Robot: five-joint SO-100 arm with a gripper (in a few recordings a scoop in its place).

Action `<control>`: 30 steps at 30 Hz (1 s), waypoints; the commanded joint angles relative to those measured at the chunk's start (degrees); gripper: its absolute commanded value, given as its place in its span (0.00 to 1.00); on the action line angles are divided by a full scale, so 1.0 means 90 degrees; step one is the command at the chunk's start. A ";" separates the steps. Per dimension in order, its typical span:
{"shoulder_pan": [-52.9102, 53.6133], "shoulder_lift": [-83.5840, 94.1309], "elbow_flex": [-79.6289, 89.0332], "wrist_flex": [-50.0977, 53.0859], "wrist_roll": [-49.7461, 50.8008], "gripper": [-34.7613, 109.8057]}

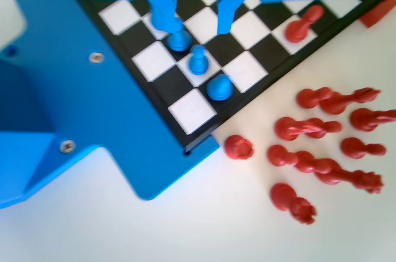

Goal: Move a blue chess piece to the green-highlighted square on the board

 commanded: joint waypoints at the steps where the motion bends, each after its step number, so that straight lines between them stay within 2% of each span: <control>1: 0.0049 -0.0059 -0.0361 -0.0059 -0.0967 0.32; 11: 0.0176 -0.0225 0.0010 -0.0830 -0.1064 0.33; 30: 0.0166 -0.0215 0.0703 -0.1582 -0.1162 0.33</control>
